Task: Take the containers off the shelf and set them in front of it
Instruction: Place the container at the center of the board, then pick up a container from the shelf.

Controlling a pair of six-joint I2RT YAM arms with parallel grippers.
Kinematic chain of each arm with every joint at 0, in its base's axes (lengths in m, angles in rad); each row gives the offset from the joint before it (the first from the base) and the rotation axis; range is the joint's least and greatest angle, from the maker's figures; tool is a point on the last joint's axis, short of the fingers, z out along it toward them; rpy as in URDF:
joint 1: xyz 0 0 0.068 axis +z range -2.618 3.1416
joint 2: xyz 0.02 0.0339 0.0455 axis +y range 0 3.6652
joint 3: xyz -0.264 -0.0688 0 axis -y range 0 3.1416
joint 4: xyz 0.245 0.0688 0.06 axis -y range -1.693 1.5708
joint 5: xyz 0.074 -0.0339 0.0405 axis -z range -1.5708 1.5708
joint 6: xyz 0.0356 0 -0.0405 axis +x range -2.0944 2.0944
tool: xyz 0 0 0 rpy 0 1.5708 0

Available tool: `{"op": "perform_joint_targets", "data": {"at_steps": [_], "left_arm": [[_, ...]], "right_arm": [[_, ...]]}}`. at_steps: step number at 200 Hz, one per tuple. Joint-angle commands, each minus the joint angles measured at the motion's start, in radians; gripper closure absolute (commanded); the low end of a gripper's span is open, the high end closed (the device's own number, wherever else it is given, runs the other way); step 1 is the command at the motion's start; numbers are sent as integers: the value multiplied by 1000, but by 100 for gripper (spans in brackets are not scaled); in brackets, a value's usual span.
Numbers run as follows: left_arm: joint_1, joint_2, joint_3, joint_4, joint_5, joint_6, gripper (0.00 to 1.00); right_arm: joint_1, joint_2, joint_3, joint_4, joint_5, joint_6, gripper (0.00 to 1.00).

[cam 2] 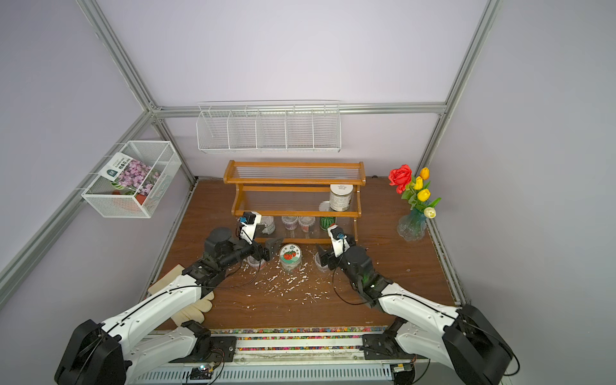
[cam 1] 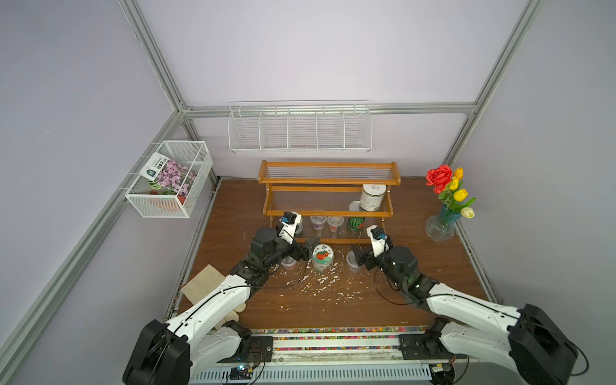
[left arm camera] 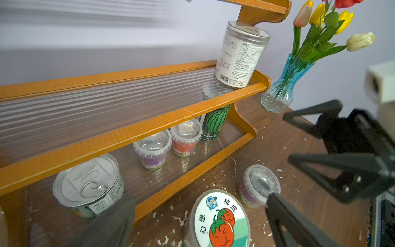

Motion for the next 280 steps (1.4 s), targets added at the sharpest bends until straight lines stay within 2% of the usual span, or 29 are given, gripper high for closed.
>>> {"op": "perform_joint_targets", "data": {"at_steps": [1, 47, 80, 126, 187, 280], "left_arm": [[10, -14, 34, -28, -6, 23, 1], [11, -17, 52, -28, 0, 14, 1], [10, -23, 55, -22, -1, 5, 1], [11, -15, 51, -17, -6, 7, 1], [11, -13, 52, -33, -7, 18, 0], [11, -11, 50, -47, -9, 31, 1]], "right_arm": [[-74, -39, 74, -130, 26, 15, 7], [-223, 65, 230, -75, -28, 0, 6], [-283, 175, 350, -44, -89, -17, 6], [-307, 309, 442, -20, -137, -23, 3], [-318, 412, 514, -9, -169, -14, 2], [-323, 540, 616, -7, -118, -9, 2]]}}
